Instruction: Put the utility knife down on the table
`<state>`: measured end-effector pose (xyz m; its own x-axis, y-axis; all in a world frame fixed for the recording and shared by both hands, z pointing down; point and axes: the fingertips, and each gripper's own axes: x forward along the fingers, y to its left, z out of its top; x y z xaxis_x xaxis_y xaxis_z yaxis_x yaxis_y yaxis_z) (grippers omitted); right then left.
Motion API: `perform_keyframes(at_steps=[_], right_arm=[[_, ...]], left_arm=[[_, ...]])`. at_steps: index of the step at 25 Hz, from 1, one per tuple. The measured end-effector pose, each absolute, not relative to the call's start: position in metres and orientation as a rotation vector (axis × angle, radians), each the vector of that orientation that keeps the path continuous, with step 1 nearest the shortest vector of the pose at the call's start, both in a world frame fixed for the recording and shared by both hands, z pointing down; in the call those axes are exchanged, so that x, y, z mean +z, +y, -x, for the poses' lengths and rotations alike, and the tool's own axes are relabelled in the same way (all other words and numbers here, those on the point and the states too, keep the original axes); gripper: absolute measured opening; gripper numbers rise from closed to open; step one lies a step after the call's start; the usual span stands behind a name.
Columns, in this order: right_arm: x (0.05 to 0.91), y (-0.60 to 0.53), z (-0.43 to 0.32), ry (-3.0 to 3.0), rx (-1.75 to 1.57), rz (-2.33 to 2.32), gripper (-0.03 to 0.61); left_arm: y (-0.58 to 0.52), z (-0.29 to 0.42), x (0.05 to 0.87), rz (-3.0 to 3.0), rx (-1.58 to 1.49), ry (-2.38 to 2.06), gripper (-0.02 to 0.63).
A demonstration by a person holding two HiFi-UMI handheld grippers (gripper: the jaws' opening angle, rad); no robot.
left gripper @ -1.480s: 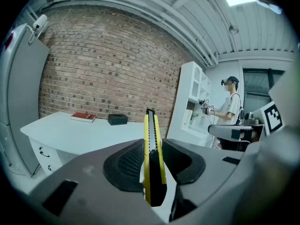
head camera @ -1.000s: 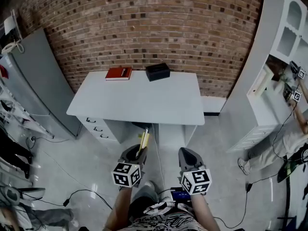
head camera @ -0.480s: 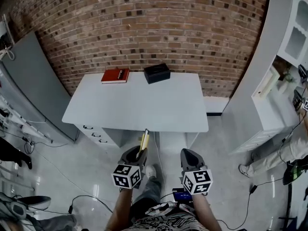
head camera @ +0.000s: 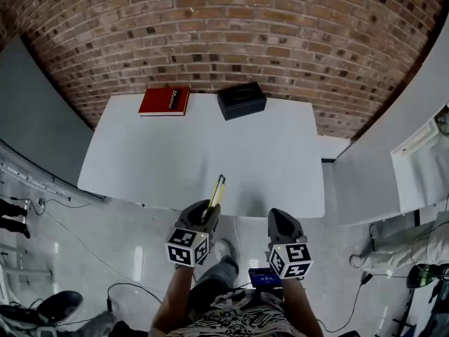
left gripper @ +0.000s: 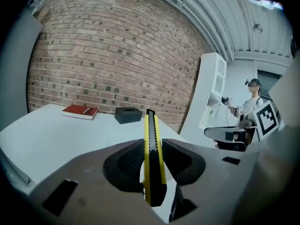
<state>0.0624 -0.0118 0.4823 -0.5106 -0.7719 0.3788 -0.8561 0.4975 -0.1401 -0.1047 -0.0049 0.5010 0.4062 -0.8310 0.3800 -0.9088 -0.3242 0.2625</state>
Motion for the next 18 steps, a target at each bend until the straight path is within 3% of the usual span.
perform_keyframes(at_steps=[8, 18], right_arm=[[0.477, -0.105, -0.011, -2.461, 0.429, -1.412, 0.000], [0.480, -0.118, -0.026, -2.416, 0.455, -1.455, 0.000]], left_arm=[[-0.092, 0.146, 0.519, -2.249, 0.298, -1.431, 0.123], [-0.118, 0.134, 0.530, -2.254, 0.293, -1.372, 0.124]])
